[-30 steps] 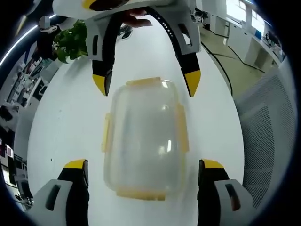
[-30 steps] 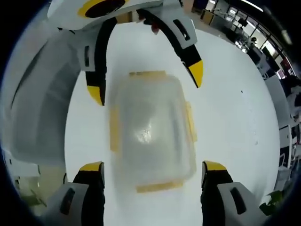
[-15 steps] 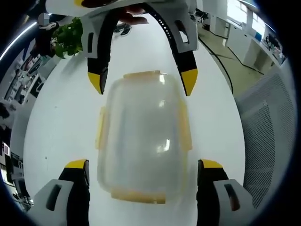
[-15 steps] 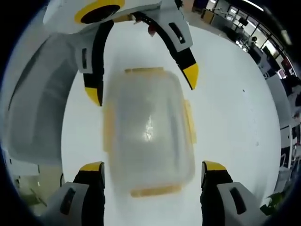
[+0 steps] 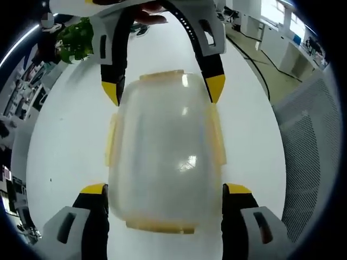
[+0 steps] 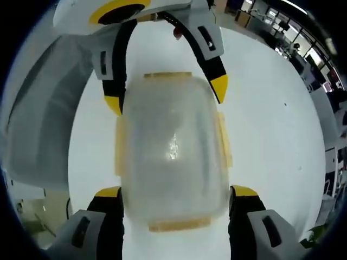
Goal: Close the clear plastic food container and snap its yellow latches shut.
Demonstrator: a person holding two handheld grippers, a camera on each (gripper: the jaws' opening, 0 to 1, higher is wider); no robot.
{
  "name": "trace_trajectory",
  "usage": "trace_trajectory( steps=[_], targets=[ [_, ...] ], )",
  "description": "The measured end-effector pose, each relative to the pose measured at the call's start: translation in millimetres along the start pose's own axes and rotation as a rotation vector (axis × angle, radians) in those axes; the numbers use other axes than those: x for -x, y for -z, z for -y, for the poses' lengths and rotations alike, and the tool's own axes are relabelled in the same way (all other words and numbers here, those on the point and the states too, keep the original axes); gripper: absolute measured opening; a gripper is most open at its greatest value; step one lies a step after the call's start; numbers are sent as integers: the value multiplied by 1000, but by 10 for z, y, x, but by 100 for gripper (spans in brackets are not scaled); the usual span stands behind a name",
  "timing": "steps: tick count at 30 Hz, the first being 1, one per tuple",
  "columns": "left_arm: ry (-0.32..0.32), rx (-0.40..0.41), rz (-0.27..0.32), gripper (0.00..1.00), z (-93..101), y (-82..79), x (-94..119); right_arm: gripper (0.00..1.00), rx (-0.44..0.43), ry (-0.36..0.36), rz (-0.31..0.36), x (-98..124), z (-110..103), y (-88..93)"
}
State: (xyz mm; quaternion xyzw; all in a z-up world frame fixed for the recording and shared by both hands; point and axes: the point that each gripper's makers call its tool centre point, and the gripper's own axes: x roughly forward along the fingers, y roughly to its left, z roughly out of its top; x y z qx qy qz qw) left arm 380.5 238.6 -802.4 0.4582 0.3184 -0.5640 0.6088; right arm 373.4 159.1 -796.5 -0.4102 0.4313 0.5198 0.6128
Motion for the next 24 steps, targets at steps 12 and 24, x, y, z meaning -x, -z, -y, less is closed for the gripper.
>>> trace_trajectory(
  steps=[12,24],
  targets=[
    [-1,-10,2,84,4,2,-7,79,5,-6,-14,-4,-2,10],
    [13,-42,20,83,21,26,9,79,-23,-6,-22,-12,-43,-12]
  ],
)
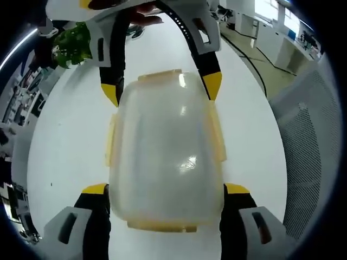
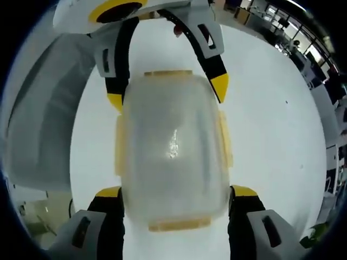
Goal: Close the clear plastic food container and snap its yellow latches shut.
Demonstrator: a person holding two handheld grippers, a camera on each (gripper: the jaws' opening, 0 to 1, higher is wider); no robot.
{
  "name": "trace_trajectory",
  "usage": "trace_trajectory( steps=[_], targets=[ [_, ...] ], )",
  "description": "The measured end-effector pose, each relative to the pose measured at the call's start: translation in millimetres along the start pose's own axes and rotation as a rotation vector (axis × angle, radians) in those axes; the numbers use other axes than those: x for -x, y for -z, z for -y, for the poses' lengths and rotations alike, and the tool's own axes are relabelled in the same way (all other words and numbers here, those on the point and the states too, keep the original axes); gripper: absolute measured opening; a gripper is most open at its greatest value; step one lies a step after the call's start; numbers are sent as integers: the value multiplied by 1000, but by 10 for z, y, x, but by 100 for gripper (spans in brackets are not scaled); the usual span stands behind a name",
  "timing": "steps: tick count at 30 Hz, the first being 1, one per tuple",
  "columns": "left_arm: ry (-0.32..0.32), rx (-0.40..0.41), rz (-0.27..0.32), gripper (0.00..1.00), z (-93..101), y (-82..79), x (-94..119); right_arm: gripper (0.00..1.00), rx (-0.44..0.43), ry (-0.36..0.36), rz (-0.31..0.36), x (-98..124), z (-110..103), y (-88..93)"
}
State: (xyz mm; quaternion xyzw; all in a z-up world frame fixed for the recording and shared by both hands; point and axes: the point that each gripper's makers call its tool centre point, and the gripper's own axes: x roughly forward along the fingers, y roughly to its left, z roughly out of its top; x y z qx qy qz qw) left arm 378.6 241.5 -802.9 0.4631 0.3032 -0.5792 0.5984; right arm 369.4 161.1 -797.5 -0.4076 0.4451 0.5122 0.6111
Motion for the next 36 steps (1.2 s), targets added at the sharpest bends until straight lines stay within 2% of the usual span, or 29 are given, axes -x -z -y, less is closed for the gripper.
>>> trace_trajectory(
  steps=[12,36],
  targets=[
    [5,-14,1,83,18,46,18,79,-14,0,-4,-19,-33,-44],
    [7,-21,-13,83,89,297,145,78,-28,2,20,-81,-128,-321]
  ],
)
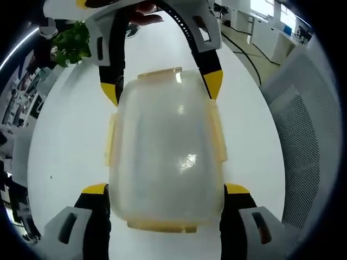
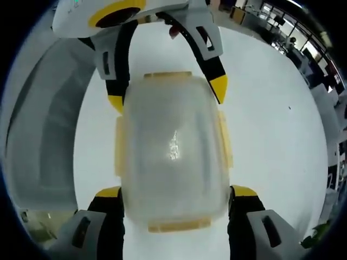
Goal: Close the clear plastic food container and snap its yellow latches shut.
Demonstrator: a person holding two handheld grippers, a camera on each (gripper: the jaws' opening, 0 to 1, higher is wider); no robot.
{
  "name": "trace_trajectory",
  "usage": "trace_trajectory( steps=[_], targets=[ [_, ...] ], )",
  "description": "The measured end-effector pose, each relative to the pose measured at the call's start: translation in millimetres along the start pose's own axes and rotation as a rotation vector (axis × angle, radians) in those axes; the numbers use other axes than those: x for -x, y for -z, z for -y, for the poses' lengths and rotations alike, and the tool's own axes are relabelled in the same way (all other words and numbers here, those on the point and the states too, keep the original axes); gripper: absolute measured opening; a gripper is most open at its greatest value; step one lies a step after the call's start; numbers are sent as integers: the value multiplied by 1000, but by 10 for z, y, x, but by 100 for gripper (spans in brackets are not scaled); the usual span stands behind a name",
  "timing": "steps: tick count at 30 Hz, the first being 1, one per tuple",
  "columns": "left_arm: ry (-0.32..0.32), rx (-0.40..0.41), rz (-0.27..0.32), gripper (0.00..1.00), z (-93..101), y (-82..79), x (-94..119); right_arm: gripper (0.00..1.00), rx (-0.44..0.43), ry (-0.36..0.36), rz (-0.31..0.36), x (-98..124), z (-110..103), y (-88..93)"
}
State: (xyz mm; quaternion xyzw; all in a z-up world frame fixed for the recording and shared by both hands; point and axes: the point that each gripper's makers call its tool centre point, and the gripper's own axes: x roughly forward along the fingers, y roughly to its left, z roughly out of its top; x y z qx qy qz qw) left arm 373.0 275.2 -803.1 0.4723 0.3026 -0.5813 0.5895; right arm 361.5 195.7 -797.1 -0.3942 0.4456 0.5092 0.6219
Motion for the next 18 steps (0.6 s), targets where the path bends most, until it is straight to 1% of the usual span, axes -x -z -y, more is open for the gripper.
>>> trace_trajectory(
  steps=[18],
  targets=[
    [-5,1,-15,84,47,124,45,78,1,1,-2,-42,-57,-121]
  ],
)
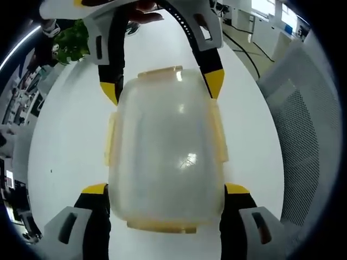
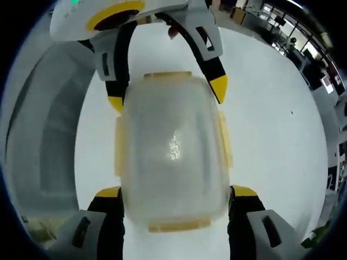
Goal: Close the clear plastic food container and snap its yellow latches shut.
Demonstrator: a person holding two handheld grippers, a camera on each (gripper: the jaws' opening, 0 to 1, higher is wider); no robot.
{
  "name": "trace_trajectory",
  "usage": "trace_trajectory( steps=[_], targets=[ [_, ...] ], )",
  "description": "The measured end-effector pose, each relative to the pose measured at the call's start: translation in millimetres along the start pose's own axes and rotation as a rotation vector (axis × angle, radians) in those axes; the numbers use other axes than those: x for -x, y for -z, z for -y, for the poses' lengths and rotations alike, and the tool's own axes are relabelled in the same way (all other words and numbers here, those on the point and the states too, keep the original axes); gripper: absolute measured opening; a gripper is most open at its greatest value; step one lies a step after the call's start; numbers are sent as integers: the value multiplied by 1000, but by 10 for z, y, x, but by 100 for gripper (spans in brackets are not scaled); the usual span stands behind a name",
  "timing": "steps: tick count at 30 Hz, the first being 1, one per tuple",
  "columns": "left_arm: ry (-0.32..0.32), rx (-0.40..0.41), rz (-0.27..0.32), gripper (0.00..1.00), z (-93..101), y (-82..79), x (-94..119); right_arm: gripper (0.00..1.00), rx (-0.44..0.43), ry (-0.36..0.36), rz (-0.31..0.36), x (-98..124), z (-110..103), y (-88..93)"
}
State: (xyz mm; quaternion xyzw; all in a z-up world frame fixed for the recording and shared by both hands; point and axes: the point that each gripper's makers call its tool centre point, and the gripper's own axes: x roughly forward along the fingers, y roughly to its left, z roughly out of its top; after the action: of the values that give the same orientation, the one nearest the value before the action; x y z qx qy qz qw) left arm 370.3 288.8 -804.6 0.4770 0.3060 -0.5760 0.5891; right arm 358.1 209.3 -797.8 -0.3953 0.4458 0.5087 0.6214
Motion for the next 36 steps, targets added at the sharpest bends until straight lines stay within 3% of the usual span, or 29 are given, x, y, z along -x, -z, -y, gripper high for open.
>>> trace_trajectory(
  steps=[36],
  targets=[
    [-4,4,-30,84,120,388,168,79,3,4,-2,-126,-140,-397]
  ],
)
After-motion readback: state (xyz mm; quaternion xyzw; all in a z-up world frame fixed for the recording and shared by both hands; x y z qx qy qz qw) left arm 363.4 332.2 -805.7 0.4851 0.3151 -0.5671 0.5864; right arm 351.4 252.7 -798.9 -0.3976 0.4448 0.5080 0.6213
